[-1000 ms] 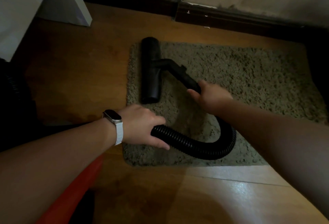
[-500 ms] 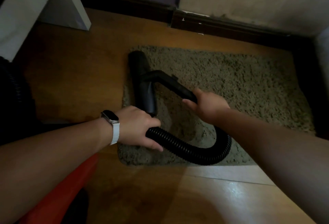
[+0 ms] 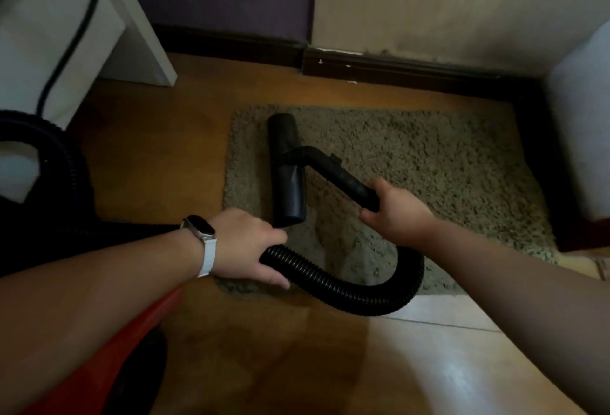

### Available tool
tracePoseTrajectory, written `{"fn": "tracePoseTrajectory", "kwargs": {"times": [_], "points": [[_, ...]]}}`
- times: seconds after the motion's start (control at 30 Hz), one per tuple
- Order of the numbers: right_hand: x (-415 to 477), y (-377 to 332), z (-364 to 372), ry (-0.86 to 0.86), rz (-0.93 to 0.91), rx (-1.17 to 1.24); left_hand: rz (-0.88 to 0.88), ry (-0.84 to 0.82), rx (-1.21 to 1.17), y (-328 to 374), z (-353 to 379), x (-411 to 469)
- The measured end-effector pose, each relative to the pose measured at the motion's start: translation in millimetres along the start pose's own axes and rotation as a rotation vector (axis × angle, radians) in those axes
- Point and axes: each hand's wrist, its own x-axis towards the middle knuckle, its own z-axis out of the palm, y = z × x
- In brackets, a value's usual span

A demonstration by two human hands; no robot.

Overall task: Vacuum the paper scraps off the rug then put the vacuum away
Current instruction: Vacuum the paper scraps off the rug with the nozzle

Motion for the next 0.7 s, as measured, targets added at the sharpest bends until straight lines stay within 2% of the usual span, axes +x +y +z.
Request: {"fn": "tracePoseTrajectory", "kwargs": {"times": [0.17, 0.53, 0.7], "points": [[-8.5, 21.7, 14.6, -0.033, 0.085, 0.09, -0.096, -0.048, -0.012, 13.8, 6.2, -6.8], [-10.5, 51.2, 58.8, -0.102, 0.09, 0.225, -0.18, -0.11, 0.047, 29.3, 19.4, -1.2], [-4.0, 53.9, 56.4, -0.1, 0.069, 0.166, -0.214, -0.01, 0.07, 34.0, 23.6, -6.6]]}}
